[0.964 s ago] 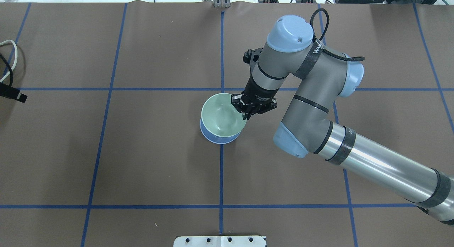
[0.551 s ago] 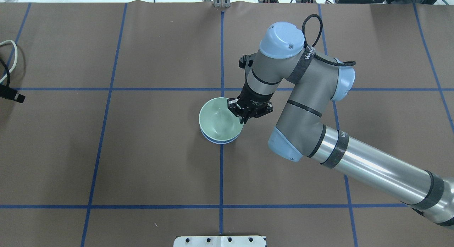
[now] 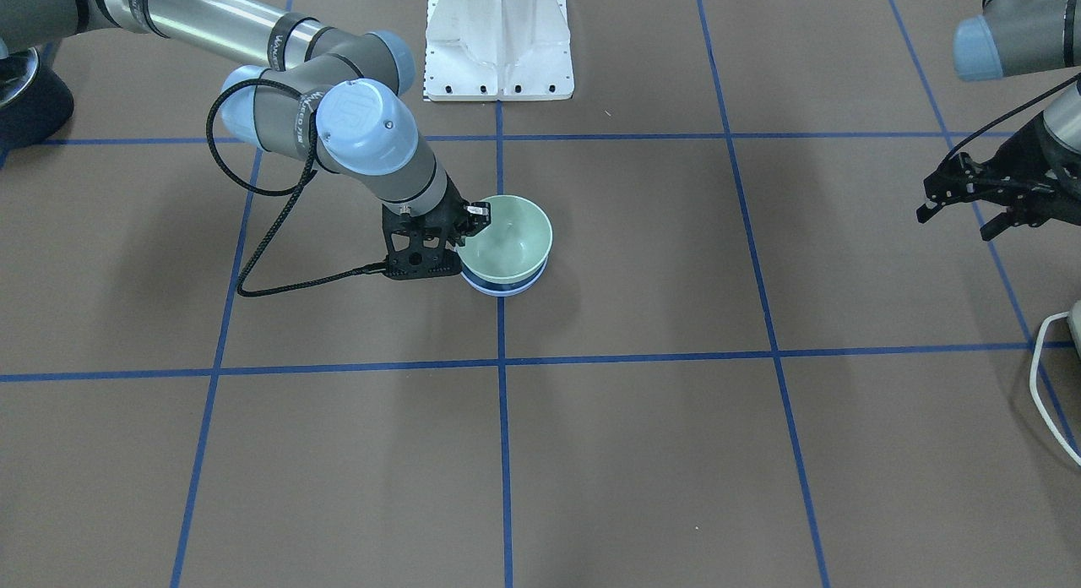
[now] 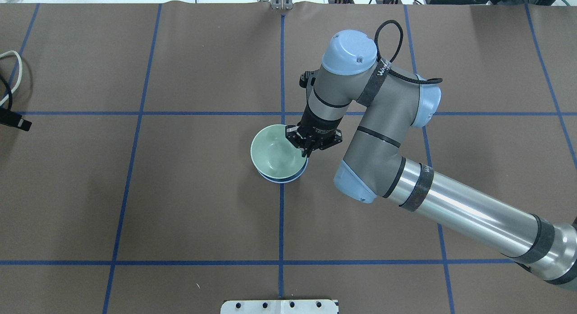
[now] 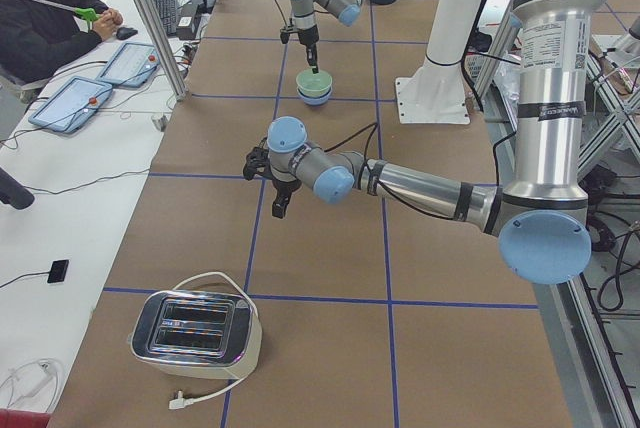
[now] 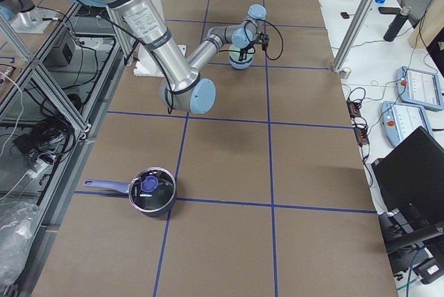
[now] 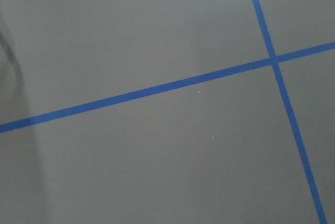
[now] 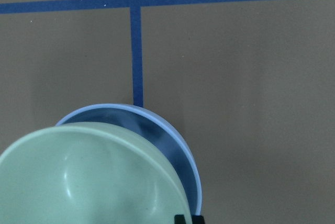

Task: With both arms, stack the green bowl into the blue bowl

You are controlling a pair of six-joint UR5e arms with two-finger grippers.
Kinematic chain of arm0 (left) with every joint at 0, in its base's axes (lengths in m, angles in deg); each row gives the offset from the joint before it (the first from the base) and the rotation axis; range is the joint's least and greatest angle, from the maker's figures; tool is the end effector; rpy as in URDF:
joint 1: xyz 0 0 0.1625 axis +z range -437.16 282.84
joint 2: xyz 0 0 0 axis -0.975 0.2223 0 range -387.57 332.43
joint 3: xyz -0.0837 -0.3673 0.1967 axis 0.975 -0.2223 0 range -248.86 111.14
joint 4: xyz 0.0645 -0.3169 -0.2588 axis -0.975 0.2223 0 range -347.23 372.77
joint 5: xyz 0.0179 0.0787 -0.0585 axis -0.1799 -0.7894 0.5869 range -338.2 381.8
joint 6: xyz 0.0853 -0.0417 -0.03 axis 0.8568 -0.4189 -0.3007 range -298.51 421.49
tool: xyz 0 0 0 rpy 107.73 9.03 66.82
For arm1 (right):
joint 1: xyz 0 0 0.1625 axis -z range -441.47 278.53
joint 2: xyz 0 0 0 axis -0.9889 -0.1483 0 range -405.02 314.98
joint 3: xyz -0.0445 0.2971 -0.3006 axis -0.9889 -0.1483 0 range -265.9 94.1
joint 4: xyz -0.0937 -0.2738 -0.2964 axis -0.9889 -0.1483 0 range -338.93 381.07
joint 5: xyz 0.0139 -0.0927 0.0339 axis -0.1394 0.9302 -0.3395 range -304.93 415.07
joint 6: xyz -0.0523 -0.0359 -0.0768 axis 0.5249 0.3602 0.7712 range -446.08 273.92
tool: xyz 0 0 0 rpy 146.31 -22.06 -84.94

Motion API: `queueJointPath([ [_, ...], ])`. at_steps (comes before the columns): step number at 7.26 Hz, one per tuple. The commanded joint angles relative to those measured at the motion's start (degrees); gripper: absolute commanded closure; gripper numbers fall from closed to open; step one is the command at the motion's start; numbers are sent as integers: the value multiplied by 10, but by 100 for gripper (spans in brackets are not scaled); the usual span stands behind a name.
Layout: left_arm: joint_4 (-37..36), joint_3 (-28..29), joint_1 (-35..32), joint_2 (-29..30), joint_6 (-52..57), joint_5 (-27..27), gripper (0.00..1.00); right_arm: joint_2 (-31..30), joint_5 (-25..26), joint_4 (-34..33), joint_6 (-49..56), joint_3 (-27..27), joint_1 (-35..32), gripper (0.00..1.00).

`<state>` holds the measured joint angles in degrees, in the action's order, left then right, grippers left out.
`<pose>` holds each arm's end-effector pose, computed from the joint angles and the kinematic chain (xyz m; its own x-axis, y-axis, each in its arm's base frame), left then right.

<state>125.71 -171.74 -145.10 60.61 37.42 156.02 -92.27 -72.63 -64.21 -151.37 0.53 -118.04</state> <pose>0.1263 -0.4818 0.5155 0.5997 0.2624 -0.7560 -0.0731 0.9587 0.2747 -0.5344 -0.4864 0.2144 0.5804 0.0188 0.8141 0.1231 0.9862 -0.1106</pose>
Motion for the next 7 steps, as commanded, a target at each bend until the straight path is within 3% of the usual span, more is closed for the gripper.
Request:
queueJointPath([
  [1,0,0,1,0,0,0,2,1,0,0,1,-3,0,100],
  [4,0,0,1,1,0,-1,2,-1,0,1,4,-3,0,100],
  [5,0,0,1,1,0,-1,2,-4,1,1,5,-2,-1,34],
  [6,0,0,1,1,0,-2,2,-1,3,2,3,-2,-1,1],
  [7,0,0,1,0,0,-2,2,-1,4,2,3,-2,-1,0],
])
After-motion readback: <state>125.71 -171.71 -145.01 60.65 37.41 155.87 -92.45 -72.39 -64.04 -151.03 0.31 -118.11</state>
